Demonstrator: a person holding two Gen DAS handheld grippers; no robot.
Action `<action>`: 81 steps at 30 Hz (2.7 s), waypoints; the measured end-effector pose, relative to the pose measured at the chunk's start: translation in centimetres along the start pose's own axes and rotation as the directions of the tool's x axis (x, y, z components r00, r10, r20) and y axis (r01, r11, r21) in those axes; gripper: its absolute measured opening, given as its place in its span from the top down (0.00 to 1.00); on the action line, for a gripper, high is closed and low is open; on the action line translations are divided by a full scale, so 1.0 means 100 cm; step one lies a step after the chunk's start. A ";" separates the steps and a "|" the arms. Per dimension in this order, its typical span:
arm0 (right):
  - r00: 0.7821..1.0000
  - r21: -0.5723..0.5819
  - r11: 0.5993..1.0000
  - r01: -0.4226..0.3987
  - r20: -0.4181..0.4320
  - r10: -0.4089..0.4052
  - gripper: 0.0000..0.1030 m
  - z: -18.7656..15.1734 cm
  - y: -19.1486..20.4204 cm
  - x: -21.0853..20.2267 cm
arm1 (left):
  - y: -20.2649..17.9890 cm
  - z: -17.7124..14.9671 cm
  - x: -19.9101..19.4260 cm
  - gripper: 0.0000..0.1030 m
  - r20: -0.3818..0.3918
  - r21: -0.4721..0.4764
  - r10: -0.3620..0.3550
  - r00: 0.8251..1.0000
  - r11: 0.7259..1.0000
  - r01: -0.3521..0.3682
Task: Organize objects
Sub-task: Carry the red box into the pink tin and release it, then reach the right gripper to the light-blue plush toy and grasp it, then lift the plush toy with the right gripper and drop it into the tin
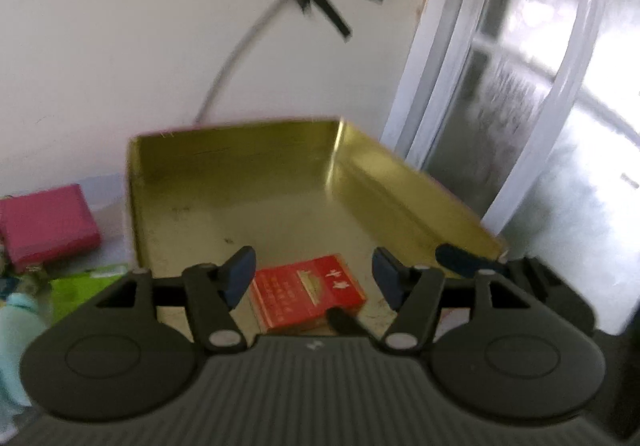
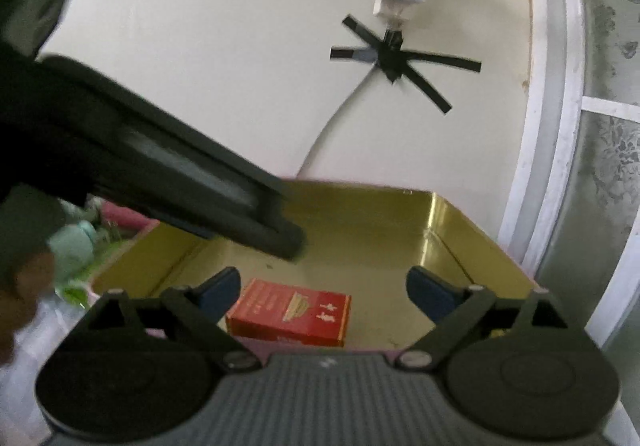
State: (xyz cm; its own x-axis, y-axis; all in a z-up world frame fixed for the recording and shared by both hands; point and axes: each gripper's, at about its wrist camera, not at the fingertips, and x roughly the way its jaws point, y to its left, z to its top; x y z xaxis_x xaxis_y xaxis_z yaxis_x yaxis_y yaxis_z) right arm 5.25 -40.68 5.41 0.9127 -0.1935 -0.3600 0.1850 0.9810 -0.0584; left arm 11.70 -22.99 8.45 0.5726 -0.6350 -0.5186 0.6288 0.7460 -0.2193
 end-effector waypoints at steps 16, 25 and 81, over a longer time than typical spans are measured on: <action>0.910 0.085 0.906 -0.414 0.062 0.410 0.12 -0.008 0.115 -0.041 | 0.152 -0.094 -0.135 0.36 -0.055 -0.270 0.447 0.893 0.855 -0.444; 0.899 0.067 0.901 -0.429 -0.064 0.433 0.15 -0.021 0.159 -0.026 | 0.169 -0.102 -0.141 0.35 -0.028 -0.245 0.495 0.869 0.839 -0.486; 0.779 -0.035 0.808 -0.589 -0.294 0.555 0.12 -0.015 0.203 0.051 | 0.188 -0.088 -0.133 0.25 0.019 -0.261 0.281 0.960 0.928 -0.267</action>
State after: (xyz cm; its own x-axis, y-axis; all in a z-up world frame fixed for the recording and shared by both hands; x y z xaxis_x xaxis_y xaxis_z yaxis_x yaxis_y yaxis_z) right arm 13.16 -21.70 1.03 0.7062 0.3972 -0.5861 -0.4006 0.9067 0.1319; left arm 11.31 1.26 3.99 0.7360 -0.4034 -0.5437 0.2937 0.9138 -0.2805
